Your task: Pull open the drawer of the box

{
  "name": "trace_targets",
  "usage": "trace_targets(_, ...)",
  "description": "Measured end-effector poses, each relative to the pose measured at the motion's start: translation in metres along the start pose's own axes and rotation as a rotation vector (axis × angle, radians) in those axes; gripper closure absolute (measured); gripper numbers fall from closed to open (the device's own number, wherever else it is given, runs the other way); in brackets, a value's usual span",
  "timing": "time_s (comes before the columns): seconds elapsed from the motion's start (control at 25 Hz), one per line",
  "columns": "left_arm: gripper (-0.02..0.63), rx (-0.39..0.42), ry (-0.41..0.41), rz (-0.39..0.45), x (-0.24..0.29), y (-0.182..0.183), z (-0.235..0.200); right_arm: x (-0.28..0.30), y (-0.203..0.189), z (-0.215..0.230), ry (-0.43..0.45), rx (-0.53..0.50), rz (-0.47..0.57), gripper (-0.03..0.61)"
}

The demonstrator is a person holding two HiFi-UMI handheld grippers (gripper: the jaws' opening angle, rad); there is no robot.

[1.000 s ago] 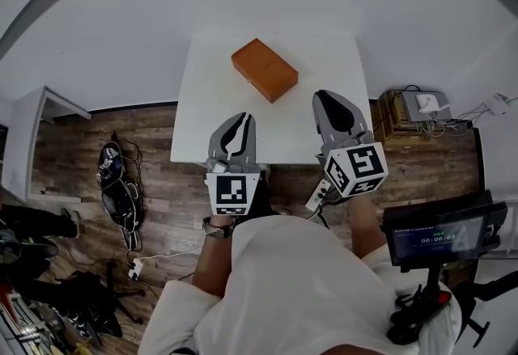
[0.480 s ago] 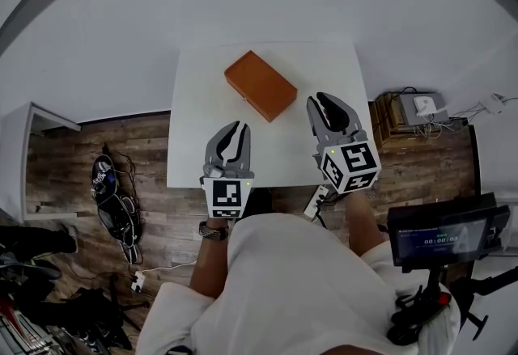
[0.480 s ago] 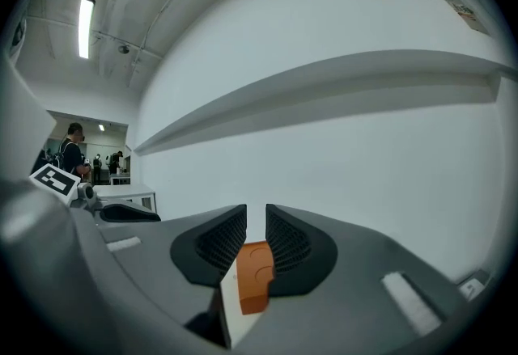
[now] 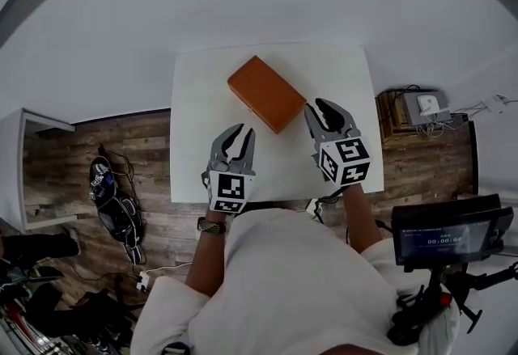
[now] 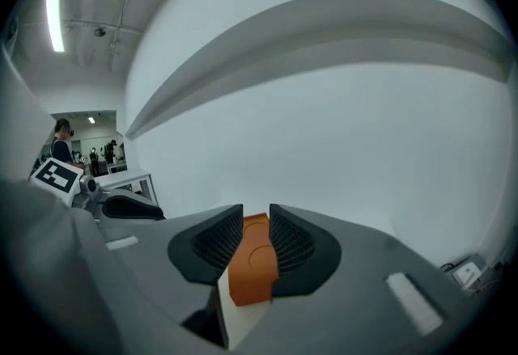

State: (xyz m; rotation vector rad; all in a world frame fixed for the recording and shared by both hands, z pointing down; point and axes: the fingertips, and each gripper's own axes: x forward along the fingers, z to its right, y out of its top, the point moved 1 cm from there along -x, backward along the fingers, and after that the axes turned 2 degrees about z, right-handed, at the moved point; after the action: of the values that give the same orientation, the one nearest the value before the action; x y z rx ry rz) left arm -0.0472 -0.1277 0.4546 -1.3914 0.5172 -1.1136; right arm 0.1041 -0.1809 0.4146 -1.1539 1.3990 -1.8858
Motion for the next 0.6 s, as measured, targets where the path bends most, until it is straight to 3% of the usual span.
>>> trace_targets(0.32, 0.54, -0.055, -0.077, -0.096, 0.046, -0.041, -0.012, 0.049, -0.026, 0.016, -0.006, 0.027, -0.12, 0.454)
trace_targets(0.48, 0.54, -0.099, -0.107, -0.161, 0.091, -0.093, -0.054, 0.123, -0.061, 0.023, -0.005, 0.059, -0.225, 0.453)
trace_targets(0.6, 0.54, -0.118, -0.119, -0.191, 0.096, -0.107, -0.052, 0.124, -0.08, 0.031, -0.027, 0.08, -0.284, 0.447)
